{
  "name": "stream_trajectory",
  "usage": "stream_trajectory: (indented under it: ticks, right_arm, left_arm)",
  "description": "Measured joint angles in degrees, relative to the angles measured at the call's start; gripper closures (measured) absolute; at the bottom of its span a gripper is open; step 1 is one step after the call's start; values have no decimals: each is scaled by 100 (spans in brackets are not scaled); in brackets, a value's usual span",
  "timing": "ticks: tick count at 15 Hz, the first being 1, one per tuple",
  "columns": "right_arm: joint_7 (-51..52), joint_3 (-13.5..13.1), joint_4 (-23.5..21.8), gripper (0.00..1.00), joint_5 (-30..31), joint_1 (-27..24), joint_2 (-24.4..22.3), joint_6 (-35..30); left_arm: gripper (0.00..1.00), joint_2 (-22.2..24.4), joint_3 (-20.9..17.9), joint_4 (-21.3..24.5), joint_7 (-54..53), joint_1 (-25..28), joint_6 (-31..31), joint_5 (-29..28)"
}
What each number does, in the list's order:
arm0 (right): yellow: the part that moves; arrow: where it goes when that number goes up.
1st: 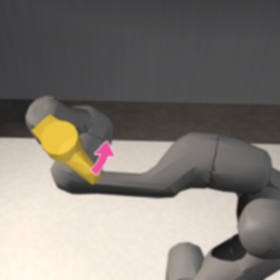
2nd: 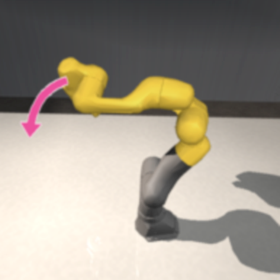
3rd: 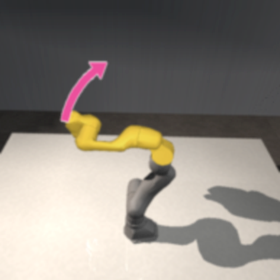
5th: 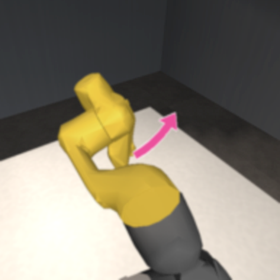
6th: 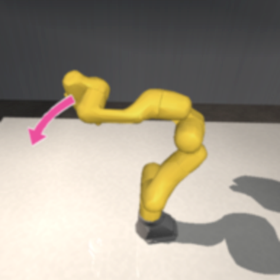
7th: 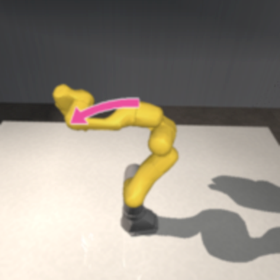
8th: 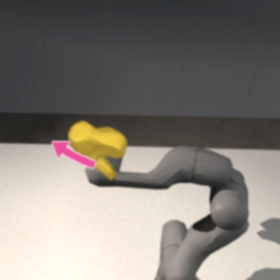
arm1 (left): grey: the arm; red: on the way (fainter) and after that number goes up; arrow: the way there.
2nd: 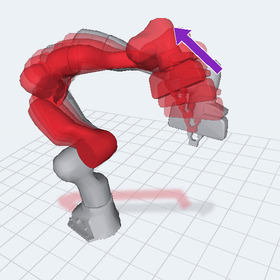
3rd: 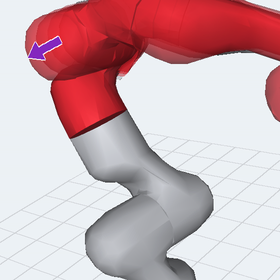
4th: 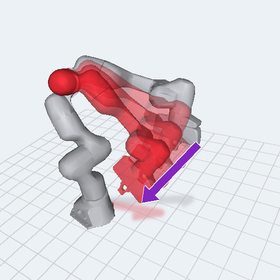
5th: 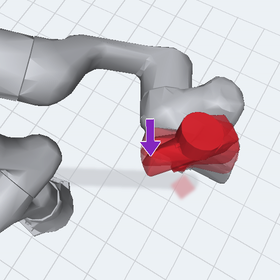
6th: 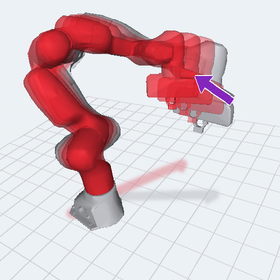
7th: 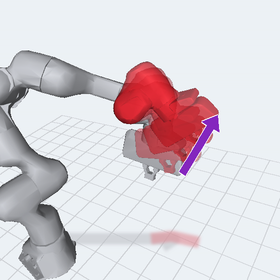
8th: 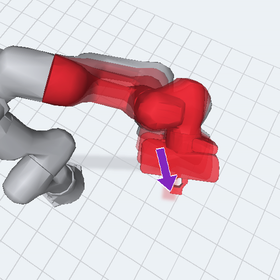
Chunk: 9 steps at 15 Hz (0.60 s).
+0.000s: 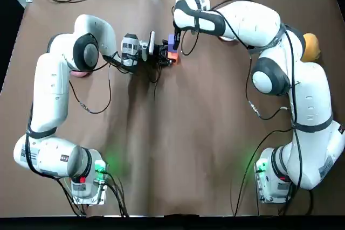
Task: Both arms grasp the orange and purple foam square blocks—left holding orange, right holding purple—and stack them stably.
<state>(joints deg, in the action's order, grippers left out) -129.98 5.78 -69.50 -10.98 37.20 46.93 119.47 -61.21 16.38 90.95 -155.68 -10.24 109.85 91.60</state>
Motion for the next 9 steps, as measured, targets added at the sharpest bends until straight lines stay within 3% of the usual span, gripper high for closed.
stream_trajectory:
  ticks: [9]
  right_arm:
    - [158,14,-139,41,13,-62,183,130]
  left_arm:
    - [36,0,-7,-6,0,-8,0,0]
